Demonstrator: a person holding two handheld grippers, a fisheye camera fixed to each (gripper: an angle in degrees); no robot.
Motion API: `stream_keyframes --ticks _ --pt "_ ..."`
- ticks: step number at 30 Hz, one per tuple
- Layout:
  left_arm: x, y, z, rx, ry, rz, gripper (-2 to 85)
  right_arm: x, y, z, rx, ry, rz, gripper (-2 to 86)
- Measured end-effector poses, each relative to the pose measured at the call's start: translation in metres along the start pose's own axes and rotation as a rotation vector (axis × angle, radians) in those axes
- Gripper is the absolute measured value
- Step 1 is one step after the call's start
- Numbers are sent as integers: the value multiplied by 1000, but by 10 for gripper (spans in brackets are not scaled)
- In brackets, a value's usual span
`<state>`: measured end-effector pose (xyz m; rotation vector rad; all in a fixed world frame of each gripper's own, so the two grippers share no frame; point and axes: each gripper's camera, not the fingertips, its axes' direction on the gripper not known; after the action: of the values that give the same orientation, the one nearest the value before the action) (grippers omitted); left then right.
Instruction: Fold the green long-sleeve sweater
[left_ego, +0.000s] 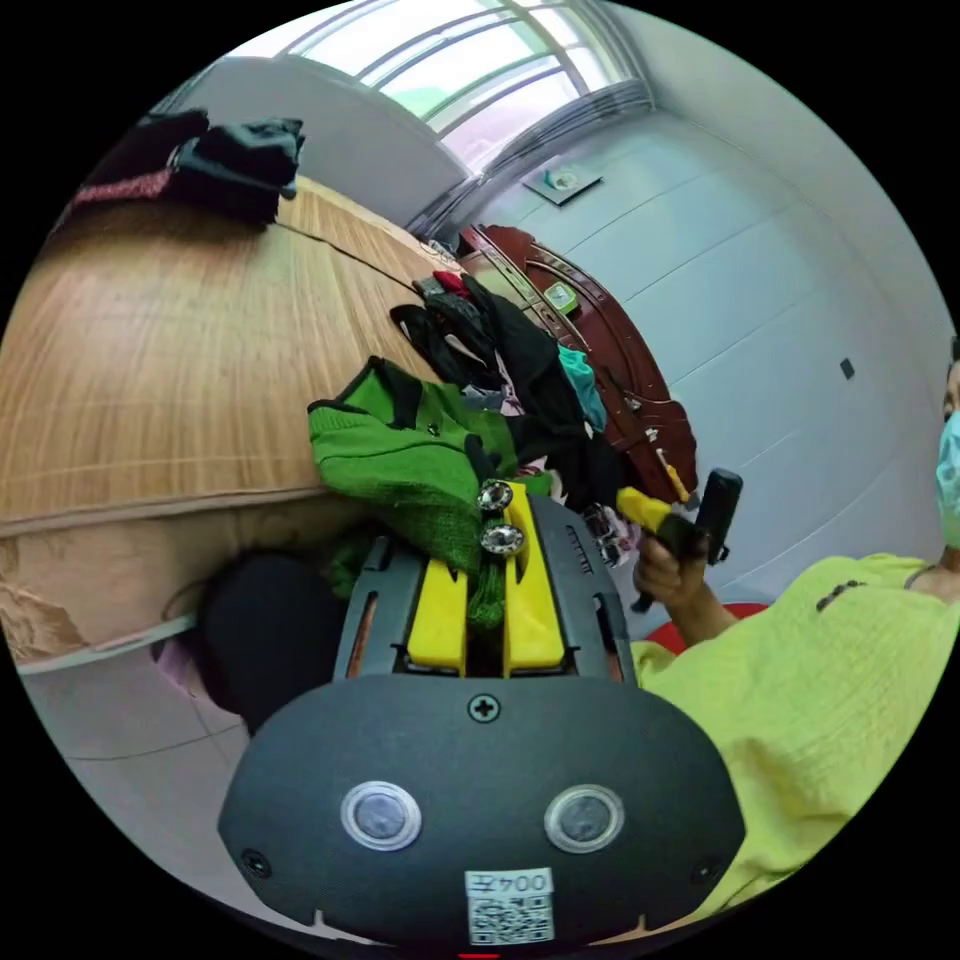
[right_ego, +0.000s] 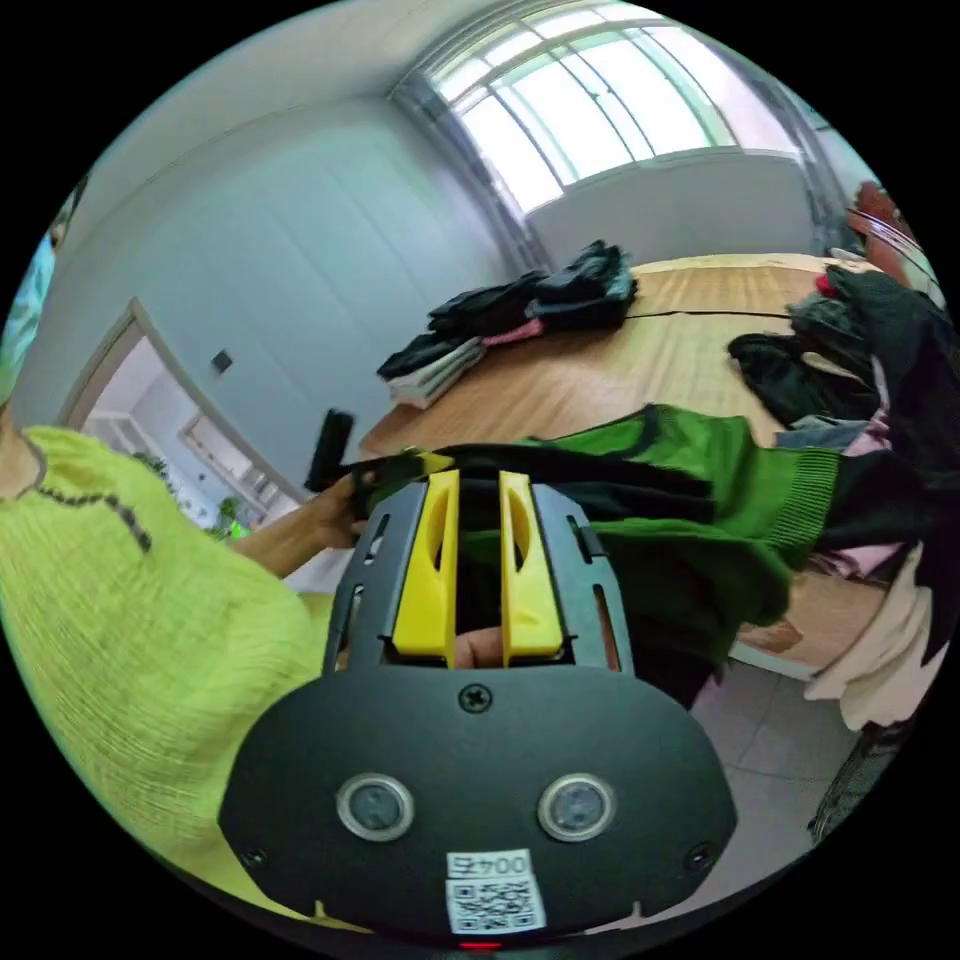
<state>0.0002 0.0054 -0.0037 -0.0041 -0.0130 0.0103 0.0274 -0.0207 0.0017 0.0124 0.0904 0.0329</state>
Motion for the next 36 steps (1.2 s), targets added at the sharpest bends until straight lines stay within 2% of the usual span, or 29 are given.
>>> stream_keyframes --ticks 4,9,15,18,22,26,29,31,33,36 --pt "-5 50 11 -68 -94 -11 68 69 -77 51 -77 221 -2 104" --pt "-1 109 54 -99 -114 -58 68 156 -200 176 -277 397 -42 117" --pt "0 173 95 -81 -78 -129 69 221 -288 296 -512 434 -71 186" --pt "3 209 120 -76 -65 -150 69 241 -304 327 -600 413 -32 206" --pt "9 262 162 -84 -64 -157 70 229 -310 327 -554 465 -57 185" --pt "15 316 208 -90 -72 -161 70 197 -300 311 -495 506 -91 74" --pt "28 356 237 -76 -114 -133 69 173 -293 292 -459 557 -115 48" --pt "42 379 251 -62 -189 -88 68 165 -297 266 -416 540 -67 43" --pt "60 400 263 -40 -277 -23 67 156 -318 198 -245 460 52 40" --pt "86 430 275 39 -344 67 66 127 -353 97 -48 432 97 38"
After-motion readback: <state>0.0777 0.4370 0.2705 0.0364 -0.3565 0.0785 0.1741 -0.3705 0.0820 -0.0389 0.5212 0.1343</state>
